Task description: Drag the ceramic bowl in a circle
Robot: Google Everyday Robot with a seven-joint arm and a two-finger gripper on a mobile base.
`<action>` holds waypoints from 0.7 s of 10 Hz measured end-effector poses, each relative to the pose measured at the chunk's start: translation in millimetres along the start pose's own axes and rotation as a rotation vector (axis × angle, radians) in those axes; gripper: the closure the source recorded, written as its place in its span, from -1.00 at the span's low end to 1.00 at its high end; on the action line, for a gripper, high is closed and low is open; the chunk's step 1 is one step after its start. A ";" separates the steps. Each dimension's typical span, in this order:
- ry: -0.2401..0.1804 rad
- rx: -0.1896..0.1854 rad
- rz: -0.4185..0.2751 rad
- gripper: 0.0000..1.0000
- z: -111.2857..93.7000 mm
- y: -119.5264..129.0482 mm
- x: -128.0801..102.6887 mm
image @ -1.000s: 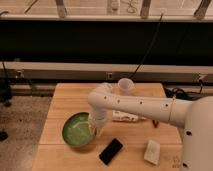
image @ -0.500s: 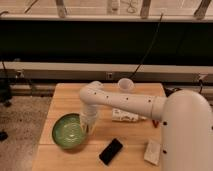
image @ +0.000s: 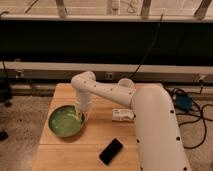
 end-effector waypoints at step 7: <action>0.196 -0.040 0.165 0.97 -46.8 36.1 50.4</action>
